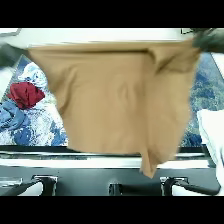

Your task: Fold the clothes and pants, and hang the long-sleeved shirts on hangers.

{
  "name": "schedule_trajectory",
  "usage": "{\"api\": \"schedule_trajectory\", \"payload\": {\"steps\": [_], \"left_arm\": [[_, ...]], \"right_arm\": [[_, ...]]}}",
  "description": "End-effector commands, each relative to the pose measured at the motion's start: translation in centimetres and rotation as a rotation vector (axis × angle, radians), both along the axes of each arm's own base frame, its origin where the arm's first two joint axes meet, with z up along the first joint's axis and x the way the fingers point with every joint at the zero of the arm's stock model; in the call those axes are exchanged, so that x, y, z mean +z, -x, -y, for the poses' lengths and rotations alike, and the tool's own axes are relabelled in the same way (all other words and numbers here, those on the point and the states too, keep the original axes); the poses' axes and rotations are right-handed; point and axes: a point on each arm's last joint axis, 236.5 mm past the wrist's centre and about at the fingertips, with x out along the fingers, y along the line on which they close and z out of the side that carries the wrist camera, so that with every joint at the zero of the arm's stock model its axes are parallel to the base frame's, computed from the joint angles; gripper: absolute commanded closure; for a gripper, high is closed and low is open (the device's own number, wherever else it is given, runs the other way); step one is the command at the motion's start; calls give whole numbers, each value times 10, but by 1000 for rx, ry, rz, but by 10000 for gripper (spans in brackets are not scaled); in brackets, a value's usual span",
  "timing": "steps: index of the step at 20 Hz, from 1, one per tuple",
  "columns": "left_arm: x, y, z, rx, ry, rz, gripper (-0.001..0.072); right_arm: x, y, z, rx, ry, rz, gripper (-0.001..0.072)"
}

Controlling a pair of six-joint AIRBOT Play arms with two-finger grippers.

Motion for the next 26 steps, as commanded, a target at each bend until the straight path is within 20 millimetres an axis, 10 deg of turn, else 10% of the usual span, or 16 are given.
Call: {"api": "schedule_trajectory", "payload": {"steps": [1,5,9,10,11,12,14,16,18,26], "left_arm": [[-154,-47,-6,46,115,-301,683],[-229,-56,18,13,241,-466,683],[-260,-37,40,-37,311,-621,631],[-254,-34,30,-43,314,-620,458],[-245,-27,16,-62,317,-635,188],[-238,-14,-5,-89,303,-670,69],[-242,27,-53,-100,237,-810,83],[-269,87,-84,-110,170,-1026,250],[-295,116,-73,-169,196,-1104,254],[-347,140,-10,-320,208,-1122,263]], "right_arm": [[-151,-44,-31,-108,-354,-260,667],[-226,-36,-89,-99,-657,-495,667],[-237,-31,-78,-96,-608,-523,666],[-225,-31,-64,-102,-594,-503,577],[-210,-27,-44,-101,-566,-484,252],[-196,-17,-17,-84,-526,-475,86],[-193,37,44,-166,-526,-611,110],[-212,114,81,-200,-531,-865,122],[-223,167,86,-187,-581,-1018,122],[-237,202,74,-199,-587,-988,123]]}}
